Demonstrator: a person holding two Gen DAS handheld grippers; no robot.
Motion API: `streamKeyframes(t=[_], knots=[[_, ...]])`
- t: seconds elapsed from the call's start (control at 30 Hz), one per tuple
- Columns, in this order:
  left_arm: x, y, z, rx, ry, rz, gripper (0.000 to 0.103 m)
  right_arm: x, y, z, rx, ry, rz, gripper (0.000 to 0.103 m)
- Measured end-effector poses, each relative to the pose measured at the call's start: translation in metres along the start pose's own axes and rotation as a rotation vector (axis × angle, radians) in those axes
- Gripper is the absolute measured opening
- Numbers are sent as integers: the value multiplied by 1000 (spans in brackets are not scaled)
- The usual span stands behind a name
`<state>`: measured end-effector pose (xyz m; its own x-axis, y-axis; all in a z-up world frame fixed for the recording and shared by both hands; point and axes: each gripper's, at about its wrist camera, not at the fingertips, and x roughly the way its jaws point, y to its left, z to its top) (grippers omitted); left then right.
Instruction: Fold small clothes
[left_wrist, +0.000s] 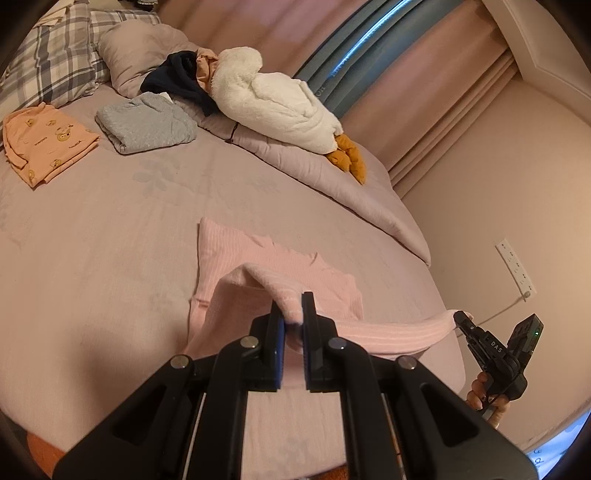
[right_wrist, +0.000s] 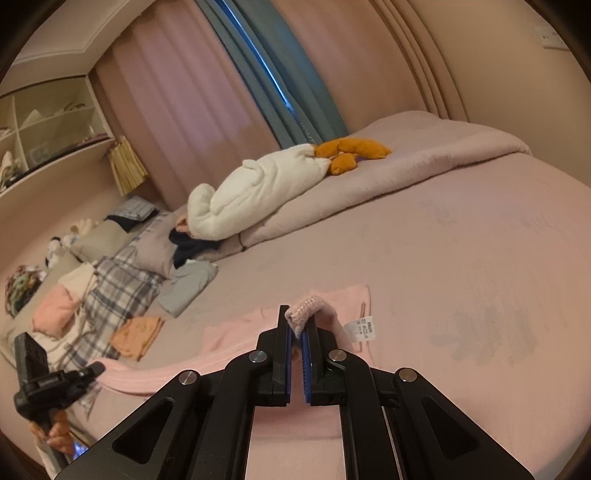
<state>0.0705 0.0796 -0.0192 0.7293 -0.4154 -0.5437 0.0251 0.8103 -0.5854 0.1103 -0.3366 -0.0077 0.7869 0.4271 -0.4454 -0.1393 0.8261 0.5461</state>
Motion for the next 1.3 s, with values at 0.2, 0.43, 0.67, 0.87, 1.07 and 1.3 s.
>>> streamKeyframes(t=[0.2,0.43,0.67,0.87,1.07,1.3], knots=[[39,17,23,-39,28,28,7,38,-8,10,5,42,-17,6],[91,39,53,-61,48,53,7,93,-20,19,17,114,-55,6],[145,61,73,-77,98,111,7,147,-35,18,26,208,-111,6],[179,78,80,-97,133,132,7,182,-44,11,29,273,-167,6],[202,89,83,-91,150,153,8,207,-53,8,44,322,-200,6],[220,100,83,-65,173,217,19,223,-63,5,56,346,-220,6]])
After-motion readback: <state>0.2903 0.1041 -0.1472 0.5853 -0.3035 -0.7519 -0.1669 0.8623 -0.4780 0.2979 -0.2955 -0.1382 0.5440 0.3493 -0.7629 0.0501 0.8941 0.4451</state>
